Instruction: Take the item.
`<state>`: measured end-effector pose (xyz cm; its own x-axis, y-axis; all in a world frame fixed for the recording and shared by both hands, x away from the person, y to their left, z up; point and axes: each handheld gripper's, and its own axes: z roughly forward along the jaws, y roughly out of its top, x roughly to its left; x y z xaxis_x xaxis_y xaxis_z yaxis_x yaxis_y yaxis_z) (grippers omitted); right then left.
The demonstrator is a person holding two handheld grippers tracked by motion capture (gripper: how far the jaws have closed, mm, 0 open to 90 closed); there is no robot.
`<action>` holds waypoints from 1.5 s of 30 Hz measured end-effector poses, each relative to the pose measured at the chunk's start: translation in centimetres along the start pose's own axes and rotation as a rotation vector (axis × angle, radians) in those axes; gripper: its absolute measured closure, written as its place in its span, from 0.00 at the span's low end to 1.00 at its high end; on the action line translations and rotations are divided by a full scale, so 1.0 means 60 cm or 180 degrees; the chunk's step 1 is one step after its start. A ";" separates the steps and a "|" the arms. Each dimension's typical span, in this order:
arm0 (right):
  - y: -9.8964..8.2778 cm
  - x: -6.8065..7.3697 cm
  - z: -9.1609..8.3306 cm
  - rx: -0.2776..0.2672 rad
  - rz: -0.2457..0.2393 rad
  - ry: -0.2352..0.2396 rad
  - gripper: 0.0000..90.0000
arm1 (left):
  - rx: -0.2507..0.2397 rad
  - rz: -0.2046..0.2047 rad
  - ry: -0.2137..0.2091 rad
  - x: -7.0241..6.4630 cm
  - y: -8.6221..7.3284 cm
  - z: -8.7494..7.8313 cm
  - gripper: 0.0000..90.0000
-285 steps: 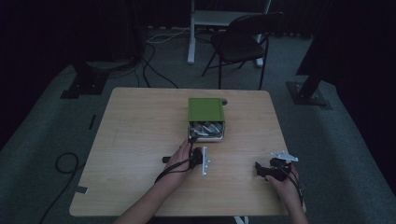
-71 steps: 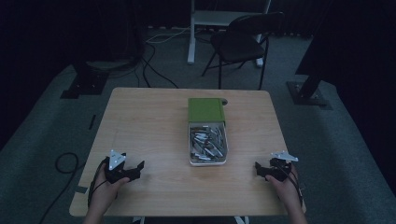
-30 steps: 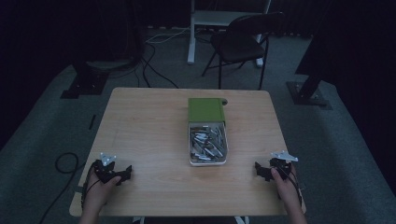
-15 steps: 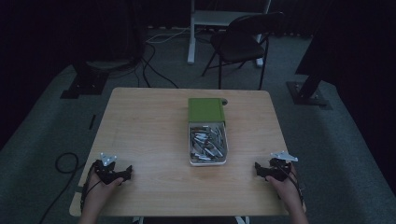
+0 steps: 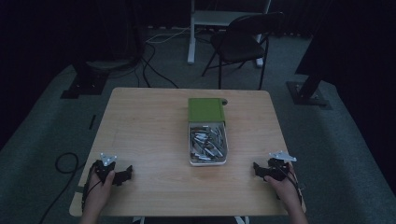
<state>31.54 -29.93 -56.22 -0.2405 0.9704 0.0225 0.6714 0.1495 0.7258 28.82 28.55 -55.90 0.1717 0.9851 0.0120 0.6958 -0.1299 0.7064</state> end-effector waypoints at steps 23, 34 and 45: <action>0.051 0.041 -0.030 -0.0185 -0.0129 0.0153 0.15 | 0.0014 -0.0008 0.0018 0.000 0.000 0.000 0.09; 0.092 0.060 -0.049 -0.0353 -0.0192 0.0244 0.17 | 0.0011 -0.0012 0.0013 -0.001 0.000 0.001 0.09; 0.143 0.094 -0.070 -0.0531 -0.0306 0.0405 0.19 | 0.0012 -0.0011 0.0014 -0.001 0.000 0.001 0.09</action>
<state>32.98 -23.95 -46.98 -0.3913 0.9199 0.0265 0.5183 0.1965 0.8323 28.84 28.50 -55.92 0.1662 0.9860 0.0125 0.6990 -0.1268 0.7038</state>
